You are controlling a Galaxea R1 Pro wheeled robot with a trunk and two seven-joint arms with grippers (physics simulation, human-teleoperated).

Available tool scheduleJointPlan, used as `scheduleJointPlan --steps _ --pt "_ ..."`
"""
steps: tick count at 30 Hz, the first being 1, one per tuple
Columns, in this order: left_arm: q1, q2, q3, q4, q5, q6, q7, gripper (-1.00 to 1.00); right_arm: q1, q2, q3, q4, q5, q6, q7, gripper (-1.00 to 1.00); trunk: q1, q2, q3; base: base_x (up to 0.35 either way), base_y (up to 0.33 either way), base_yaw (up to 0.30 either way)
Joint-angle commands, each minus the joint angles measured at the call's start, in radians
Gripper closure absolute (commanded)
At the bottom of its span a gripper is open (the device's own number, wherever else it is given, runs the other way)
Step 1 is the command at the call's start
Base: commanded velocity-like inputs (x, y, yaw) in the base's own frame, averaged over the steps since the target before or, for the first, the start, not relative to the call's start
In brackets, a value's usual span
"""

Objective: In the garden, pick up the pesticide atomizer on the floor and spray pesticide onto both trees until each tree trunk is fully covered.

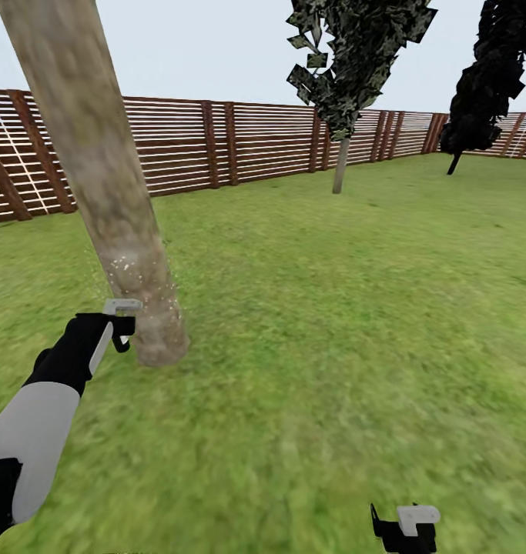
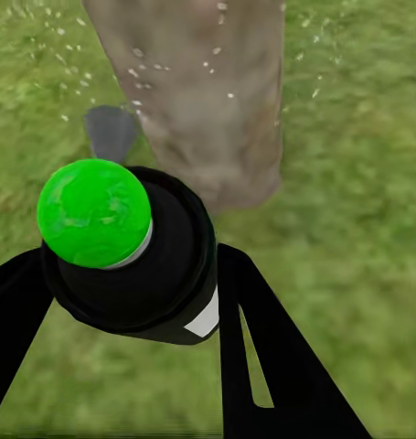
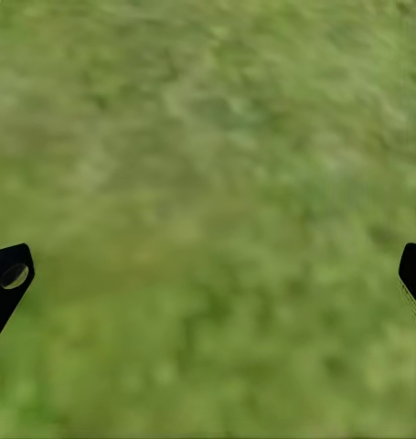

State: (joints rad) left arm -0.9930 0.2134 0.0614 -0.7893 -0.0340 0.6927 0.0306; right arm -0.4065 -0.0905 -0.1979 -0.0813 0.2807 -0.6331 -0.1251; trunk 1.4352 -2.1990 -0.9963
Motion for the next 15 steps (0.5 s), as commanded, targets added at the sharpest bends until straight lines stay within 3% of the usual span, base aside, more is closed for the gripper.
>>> scheduleJointPlan --steps 1,7,12,15 --pt "-0.001 -0.001 0.000 0.000 -0.001 0.000 0.001 1.00 0.000 0.000 0.000 0.000 0.000 0.000 0.000 -1.00 0.000 0.000 0.000 0.163 -0.240 0.266" --pt "0.000 -0.006 -0.001 0.007 0.000 -0.001 0.003 1.00 0.000 0.000 0.000 0.000 0.000 0.000 0.001 -1.00 0.000 0.000 0.000 0.245 -0.185 0.238" --pt "0.002 0.011 0.005 0.061 -0.001 -0.004 0.038 1.00 0.000 -0.002 0.000 0.000 0.000 0.000 -0.001 -1.00 0.000 0.000 0.000 0.269 -0.169 0.020" --pt "0.020 0.000 -0.001 0.065 0.000 -0.005 0.053 1.00 0.000 0.000 0.000 0.000 0.000 0.000 -0.001 -1.00 0.000 0.000 0.000 0.269 -0.169 0.000"
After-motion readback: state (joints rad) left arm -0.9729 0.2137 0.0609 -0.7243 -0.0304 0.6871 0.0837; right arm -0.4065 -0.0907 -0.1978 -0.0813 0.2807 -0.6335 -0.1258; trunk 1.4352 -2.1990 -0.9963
